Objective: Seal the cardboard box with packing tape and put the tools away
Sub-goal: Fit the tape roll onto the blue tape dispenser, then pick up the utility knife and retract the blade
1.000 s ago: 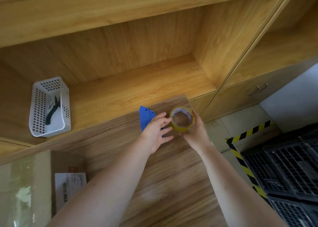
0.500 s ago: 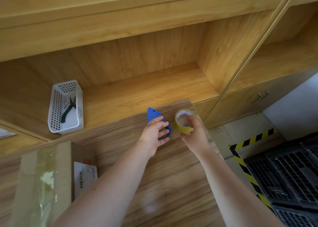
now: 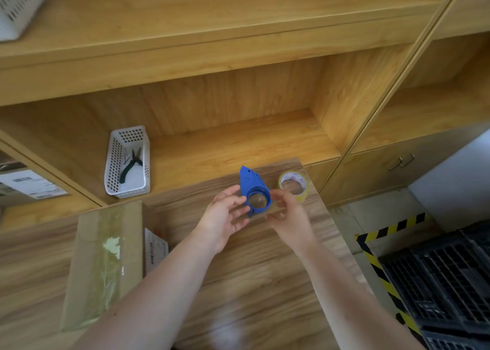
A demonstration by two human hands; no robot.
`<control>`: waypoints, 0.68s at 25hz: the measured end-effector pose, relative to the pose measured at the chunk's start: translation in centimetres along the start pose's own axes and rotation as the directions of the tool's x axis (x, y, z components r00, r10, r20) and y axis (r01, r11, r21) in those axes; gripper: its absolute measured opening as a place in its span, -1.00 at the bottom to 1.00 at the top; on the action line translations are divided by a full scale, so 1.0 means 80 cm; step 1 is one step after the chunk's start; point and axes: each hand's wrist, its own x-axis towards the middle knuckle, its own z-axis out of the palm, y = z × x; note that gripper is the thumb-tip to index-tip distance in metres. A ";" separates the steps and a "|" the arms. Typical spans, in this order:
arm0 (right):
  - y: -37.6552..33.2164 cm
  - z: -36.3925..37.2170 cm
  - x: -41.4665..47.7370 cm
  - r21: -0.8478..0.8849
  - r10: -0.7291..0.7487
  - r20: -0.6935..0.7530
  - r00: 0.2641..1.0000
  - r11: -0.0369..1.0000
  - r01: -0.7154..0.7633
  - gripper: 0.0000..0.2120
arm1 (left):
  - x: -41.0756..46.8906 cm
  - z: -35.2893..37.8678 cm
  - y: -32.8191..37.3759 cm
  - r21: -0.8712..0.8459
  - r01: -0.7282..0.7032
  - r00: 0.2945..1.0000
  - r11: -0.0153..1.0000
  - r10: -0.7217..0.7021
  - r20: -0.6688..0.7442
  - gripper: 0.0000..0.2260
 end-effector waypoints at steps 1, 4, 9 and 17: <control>-0.002 0.004 -0.007 -0.001 -0.006 0.005 1.000 1.000 0.006 -0.54 | -0.009 -0.006 0.000 -0.005 -0.009 1.000 1.000 0.009 -0.003 -0.66; -0.010 0.014 -0.026 -0.002 -0.019 0.019 1.000 1.000 0.019 -0.56 | -0.032 -0.023 -0.001 -0.019 -0.033 0.999 0.999 0.033 -0.008 -0.65; -0.019 0.036 -0.066 -0.104 -0.090 0.026 0.996 0.990 0.092 -0.59 | -0.068 -0.058 -0.006 -0.020 -0.070 0.998 0.997 0.070 -0.002 -0.61; -0.024 0.093 -0.151 -0.172 -0.112 0.068 0.991 0.977 0.122 -0.61 | -0.132 -0.117 -0.040 0.030 -0.050 0.999 0.998 0.050 0.023 -0.65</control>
